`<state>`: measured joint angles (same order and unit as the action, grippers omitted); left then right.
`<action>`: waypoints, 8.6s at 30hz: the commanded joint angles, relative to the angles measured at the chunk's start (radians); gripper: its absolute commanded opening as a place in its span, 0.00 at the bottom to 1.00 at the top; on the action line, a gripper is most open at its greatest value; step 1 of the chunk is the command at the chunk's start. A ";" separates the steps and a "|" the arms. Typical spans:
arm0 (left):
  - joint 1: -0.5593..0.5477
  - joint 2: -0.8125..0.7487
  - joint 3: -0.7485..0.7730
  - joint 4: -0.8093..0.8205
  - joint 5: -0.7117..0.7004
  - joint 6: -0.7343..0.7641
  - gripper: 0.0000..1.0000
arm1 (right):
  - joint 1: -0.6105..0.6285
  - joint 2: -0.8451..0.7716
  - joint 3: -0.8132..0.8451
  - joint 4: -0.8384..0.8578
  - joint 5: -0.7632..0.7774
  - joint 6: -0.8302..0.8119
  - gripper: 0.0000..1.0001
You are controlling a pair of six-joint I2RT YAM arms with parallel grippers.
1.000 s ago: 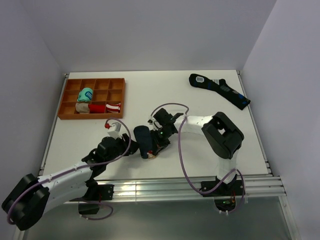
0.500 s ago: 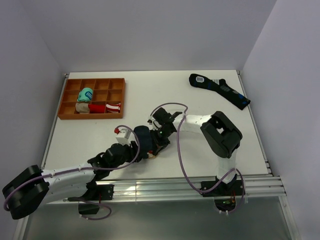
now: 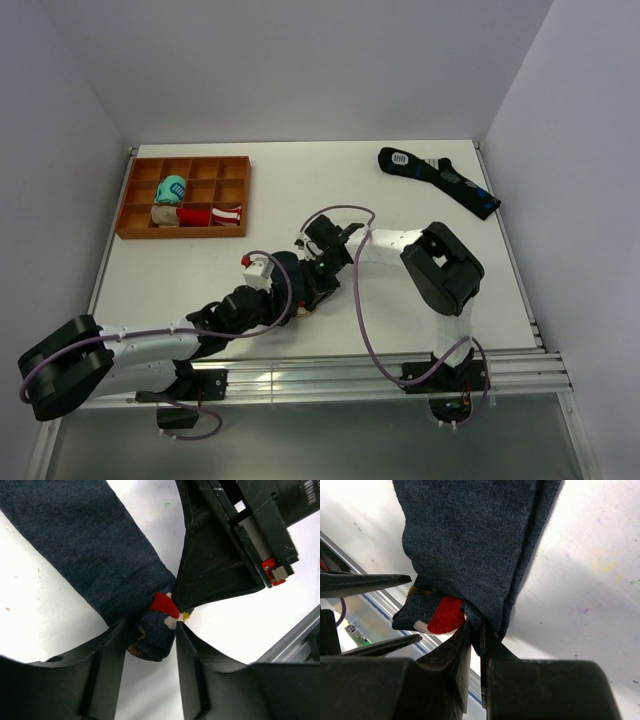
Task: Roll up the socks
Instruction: Roll the sock at the center of the board.
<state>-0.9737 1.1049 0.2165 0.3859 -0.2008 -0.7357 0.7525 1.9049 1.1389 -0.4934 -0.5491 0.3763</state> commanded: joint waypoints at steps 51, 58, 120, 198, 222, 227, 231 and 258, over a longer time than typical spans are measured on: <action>0.147 0.308 0.077 -0.090 0.242 -0.174 0.00 | -0.005 -0.460 -0.376 0.565 0.176 -0.027 0.46; 0.200 0.316 0.086 -0.120 0.333 -0.174 0.00 | -0.002 -0.517 -0.474 0.716 0.147 -0.045 0.46; 0.507 0.377 0.112 -0.252 0.653 -0.152 0.00 | 0.360 -0.371 -0.648 1.027 0.678 -0.140 0.57; 0.604 -0.002 0.021 -0.239 0.445 -0.119 0.36 | 0.159 -0.136 -0.274 0.471 0.086 -0.093 0.29; 0.297 -0.260 -0.138 0.030 0.120 -0.082 0.47 | 0.024 0.183 0.170 -0.178 -0.243 -0.278 0.30; 0.254 -0.206 -0.141 0.062 0.061 -0.071 0.47 | 0.024 0.209 0.183 -0.201 -0.242 -0.295 0.30; 0.201 -0.177 -0.129 0.102 0.037 -0.060 0.48 | 0.024 0.210 0.174 -0.200 -0.239 -0.298 0.30; -0.028 -0.059 -0.204 0.317 -0.097 -0.051 0.46 | 0.024 0.227 0.211 -0.243 -0.233 -0.329 0.29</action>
<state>-0.9890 1.0370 0.0525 0.6434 -0.2611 -0.7940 0.7742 2.1021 1.3418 -0.7139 -0.8593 0.0853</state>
